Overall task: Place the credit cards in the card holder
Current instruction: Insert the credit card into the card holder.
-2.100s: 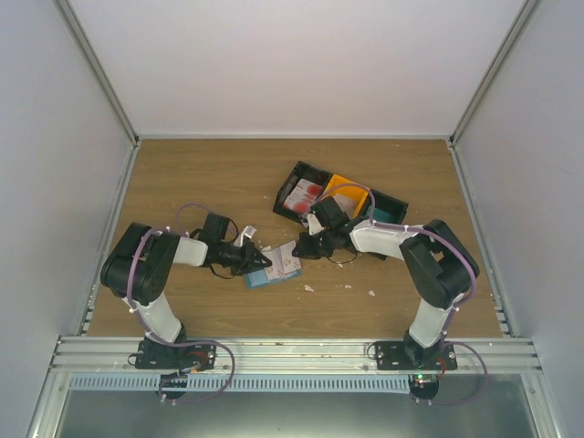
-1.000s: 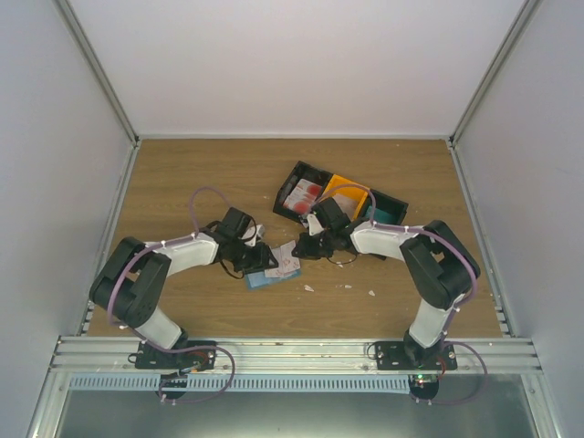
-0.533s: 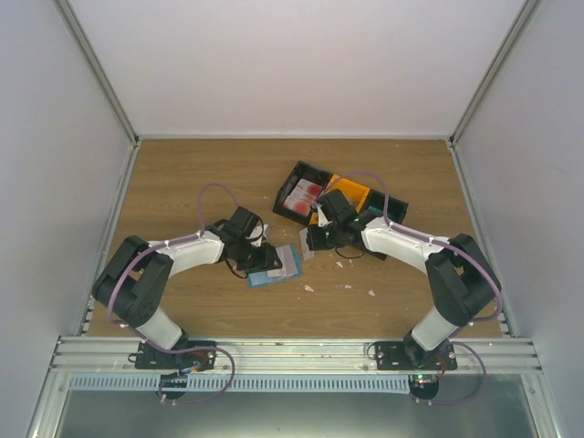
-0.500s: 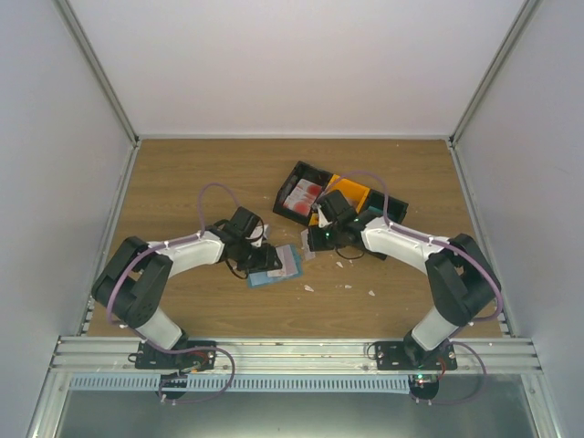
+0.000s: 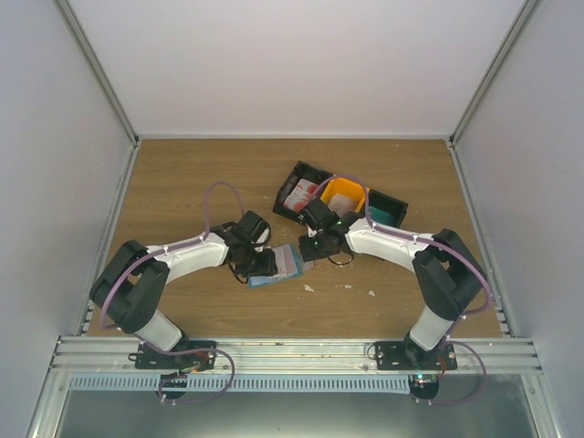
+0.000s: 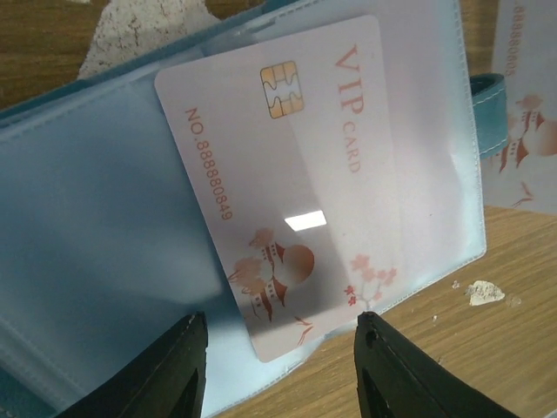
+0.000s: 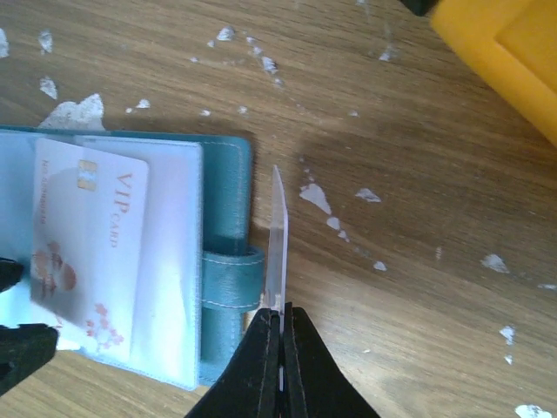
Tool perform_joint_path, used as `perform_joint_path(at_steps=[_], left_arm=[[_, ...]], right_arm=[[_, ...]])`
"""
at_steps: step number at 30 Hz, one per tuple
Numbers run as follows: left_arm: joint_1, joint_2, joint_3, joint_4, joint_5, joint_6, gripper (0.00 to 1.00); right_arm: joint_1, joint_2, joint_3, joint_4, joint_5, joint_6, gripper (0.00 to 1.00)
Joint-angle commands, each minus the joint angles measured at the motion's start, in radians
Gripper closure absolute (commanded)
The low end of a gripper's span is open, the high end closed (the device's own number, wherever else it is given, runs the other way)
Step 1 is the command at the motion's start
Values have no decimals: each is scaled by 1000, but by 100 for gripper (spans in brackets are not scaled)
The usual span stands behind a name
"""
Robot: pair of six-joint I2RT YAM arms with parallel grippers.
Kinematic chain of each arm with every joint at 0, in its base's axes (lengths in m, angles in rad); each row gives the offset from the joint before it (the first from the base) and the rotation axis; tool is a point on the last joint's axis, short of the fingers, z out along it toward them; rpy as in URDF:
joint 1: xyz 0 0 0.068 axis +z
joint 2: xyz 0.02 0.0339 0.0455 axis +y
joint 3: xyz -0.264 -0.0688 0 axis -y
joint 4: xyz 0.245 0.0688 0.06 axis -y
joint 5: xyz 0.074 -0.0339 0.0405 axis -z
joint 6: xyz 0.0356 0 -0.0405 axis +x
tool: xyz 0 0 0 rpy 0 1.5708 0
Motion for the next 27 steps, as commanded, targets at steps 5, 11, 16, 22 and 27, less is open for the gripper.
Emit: perform_joint_path(at_steps=[5,11,16,22,27], left_arm=[[-14,72,16,20,2,10,53],[-43,110,61,41,11,28,65],[-64,137,97,47,12,37,67],[-67,140,107,60,25,47,67],[-70,83,94,39,-71,37,61]], right_arm=[[26,47,18,25,-41,-16,100],[26,47,14,42,-56,-10,99],[26,47,5,49,-56,-2,100],[26,25,-12,61,-33,15,100],[23,-37,-19,63,45,11,100]])
